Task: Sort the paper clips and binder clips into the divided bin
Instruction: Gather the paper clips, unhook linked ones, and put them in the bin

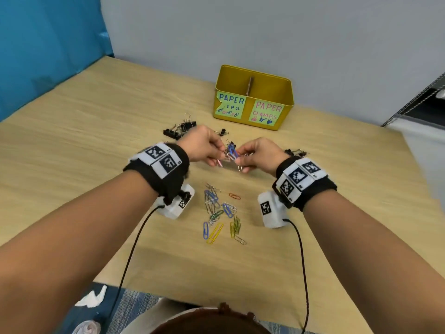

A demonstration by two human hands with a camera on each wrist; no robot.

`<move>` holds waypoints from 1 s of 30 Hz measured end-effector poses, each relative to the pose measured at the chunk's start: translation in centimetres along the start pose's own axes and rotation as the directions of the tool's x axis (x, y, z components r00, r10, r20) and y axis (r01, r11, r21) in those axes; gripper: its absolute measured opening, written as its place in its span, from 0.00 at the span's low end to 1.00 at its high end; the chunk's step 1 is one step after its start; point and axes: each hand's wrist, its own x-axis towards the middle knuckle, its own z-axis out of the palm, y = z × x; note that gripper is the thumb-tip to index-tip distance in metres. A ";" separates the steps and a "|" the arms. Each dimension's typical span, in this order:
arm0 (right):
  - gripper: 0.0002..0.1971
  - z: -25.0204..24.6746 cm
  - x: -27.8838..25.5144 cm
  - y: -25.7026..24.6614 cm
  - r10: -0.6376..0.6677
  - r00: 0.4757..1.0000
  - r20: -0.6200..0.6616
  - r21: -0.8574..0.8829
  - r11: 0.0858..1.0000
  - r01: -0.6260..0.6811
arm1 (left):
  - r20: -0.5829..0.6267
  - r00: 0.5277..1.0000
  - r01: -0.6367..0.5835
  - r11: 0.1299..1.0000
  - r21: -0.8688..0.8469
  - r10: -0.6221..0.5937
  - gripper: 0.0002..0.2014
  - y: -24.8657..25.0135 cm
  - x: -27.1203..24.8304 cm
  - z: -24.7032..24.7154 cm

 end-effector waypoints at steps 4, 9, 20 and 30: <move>0.15 -4.2 3.6 -3.8 -0.078 0.989 -0.127 0.073 0.994 0.087 | -0.122 0.988 -0.103 0.990 -0.092 0.091 0.08 4.2 3.4 -3.6; 0.06 -7.7 9.2 -7.5 -0.089 0.967 -0.237 0.133 0.984 0.123 | -0.241 0.965 -0.150 0.971 -0.188 0.103 0.12 7.9 9.0 -7.0; 0.12 -7.6 17.2 -7.4 0.115 0.954 -0.276 0.071 0.993 -0.099 | -0.281 0.959 0.043 0.998 0.043 -0.029 0.15 8.2 16.5 -6.5; 0.10 -5.1 5.8 -6.7 -0.103 0.946 -0.309 -0.348 0.937 -0.011 | 0.066 0.994 -0.106 0.898 0.426 0.086 0.07 6.6 5.1 -3.0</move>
